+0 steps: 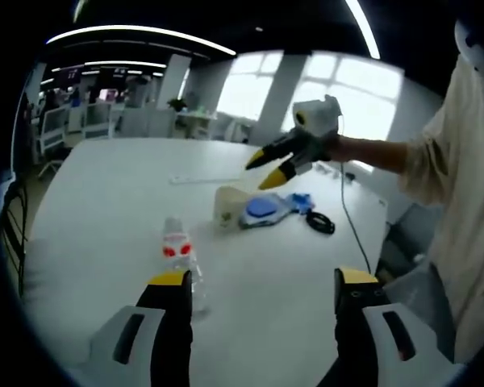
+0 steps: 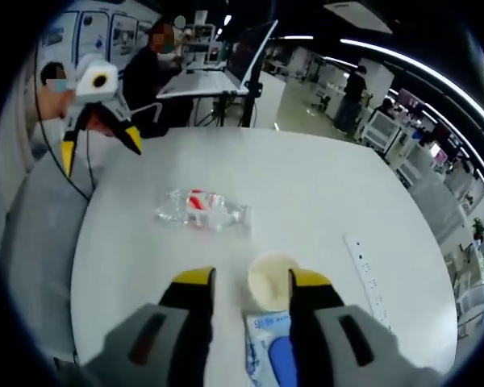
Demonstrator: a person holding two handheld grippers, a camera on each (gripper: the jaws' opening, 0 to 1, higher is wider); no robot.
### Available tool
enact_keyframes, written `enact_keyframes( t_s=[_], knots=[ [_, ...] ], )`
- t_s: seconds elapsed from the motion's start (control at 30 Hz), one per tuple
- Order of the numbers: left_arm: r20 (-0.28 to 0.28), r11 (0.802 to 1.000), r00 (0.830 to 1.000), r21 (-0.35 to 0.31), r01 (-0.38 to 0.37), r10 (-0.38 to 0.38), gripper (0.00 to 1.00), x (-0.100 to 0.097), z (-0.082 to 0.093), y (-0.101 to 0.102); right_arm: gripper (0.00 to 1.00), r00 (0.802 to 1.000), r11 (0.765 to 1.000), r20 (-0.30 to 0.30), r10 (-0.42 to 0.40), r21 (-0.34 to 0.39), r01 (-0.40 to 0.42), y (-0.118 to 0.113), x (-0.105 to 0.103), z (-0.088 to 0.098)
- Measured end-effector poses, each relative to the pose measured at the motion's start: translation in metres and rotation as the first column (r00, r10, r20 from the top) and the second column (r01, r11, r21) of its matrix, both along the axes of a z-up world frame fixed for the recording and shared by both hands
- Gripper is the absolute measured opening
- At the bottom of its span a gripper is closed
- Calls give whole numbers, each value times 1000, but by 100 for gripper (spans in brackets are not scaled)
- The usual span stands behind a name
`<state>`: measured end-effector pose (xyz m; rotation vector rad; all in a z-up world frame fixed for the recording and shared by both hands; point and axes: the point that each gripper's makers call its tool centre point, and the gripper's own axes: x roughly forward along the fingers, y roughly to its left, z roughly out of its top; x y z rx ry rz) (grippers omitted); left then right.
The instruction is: Arrange the tabletop items into an orderly group along one side of the table until the central work area is clear of visible clutter.
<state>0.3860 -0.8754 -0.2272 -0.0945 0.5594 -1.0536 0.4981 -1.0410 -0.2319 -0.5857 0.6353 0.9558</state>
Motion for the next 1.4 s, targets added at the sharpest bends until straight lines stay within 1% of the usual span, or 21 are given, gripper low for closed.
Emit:
enact_keyframes(
  t_s=[0.17,0.23,0.43,0.5,0.6,0.7,0.73,0.83,0.87,0.93,0.97,1.03,1.07,1.1,1.13,1.2,1.23,1.27,1.33,1.37,1.4],
  knots=[
    [9,1000,1000,1,12,-12,70,-1,4,-2,36,1000,1000,4,-15,14,15,-2,-6,8],
    [14,1000,1000,2,16,-16,70,-2,6,-2,37,1000,999,-2,-29,39,29,0,-10,12],
    [24,1000,999,4,25,-25,70,-3,11,-2,40,999,997,4,-48,67,47,3,-19,23],
    [26,1000,999,1,26,-26,70,-4,13,-3,40,998,995,-4,-55,85,55,5,-23,26],
    [31,1000,999,-1,29,-29,70,-4,15,-3,45,997,992,5,-71,100,71,7,-26,31],
    [35,999,999,2,35,-35,69,-5,16,-3,47,996,986,-10,-94,138,94,9,-29,35],
    [36,999,999,0,37,-37,69,-5,17,-4,47,994,980,-17,-111,163,112,10,-30,37],
    [40,999,998,-1,42,-42,69,-6,19,-5,48,991,970,-30,-132,202,135,14,-34,43],
    [41,999,998,-3,45,-45,69,-6,20,-6,48,989,963,-44,-139,226,146,17,-37,45],
    [46,999,998,-2,51,-51,70,-6,21,-6,49,987,957,-55,-153,240,162,18,-39,47],
    [48,999,998,-3,52,-52,70,-6,22,-6,51,985,952,-54,-162,255,170,19,-39,48],
    [50,998,997,-7,55,-55,71,-7,24,-7,52,979,937,-94,-181,287,201,23,-44,50],
    [53,998,997,-4,60,-59,71,-8,25,-7,53,975,925,-107,-193,310,218,25,-45,51],
    [54,998,997,-4,61,-61,72,-8,25,-7,54,974,920,-114,-196,322,223,26,-45,52],
    [55,998,997,-4,62,-62,73,-8,26,-7,54,966,904,-149,-210,348,250,29,-49,53],
    [57,998,996,-2,64,-64,73,-9,26,-6,54,958,879,-177,-227,386,280,34,-51,56],
    [59,998,996,-2,62,-62,74,-9,27,-5,54,953,866,-202,-227,405,292,37,-54,57],
    [59,998,996,-2,62,-61,75,-9,27,-5,54,946,851,-225,-235,422,312,40,-56,57],
    [60,998,997,-3,57,-56,76,-8,27,-3,55,935,827,-252,-251,446,342,44,-57,58],
    [61,998,997,3,57,-57,76,-9,26,-1,55,922,811,-286,-261,452,370,47,-60,56],
    [61,998,997,3,57,-57,76,-8,26,0,55,918,796,-297,-261,472,379,51,-60,57]
  ],
)
